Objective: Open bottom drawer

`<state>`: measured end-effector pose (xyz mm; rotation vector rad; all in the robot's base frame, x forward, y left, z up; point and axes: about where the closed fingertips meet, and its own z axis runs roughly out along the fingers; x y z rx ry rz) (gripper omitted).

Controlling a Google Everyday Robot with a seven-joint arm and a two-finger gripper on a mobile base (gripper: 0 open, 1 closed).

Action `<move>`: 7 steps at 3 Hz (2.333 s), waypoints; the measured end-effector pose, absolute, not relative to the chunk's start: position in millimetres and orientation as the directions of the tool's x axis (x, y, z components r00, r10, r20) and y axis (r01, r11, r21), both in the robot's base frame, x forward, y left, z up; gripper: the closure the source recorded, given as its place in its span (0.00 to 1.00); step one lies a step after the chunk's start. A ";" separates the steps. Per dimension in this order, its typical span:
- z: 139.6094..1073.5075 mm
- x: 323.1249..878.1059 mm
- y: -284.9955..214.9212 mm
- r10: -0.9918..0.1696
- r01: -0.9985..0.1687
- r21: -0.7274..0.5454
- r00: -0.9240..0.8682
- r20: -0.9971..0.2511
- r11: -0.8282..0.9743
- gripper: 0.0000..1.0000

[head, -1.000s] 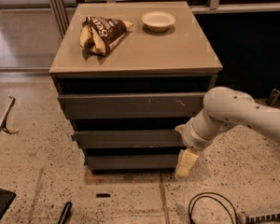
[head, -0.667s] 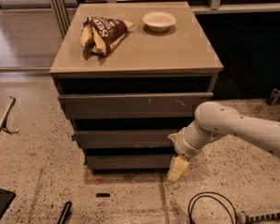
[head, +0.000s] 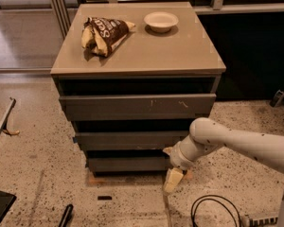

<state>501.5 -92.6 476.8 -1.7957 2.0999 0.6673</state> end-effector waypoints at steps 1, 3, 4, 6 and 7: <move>476.7 501.6 -92.6 -0.844 -0.982 0.153 -0.175 -0.508 0.112 0.00; 412.7 524.7 -97.5 -0.864 -0.973 0.218 -0.171 -0.473 0.073 0.00; 351.5 541.9 -106.4 -0.859 -0.950 0.302 -0.218 -0.464 0.078 0.00; 270.2 571.7 -124.5 -0.732 -0.917 0.368 -0.355 -0.582 0.153 0.00; 270.3 581.8 -134.9 -0.606 -0.930 0.309 -0.363 -0.708 0.197 0.00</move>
Offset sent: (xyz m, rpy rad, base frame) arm 0.0228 -0.0021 -0.0438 -0.0326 0.0231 0.0345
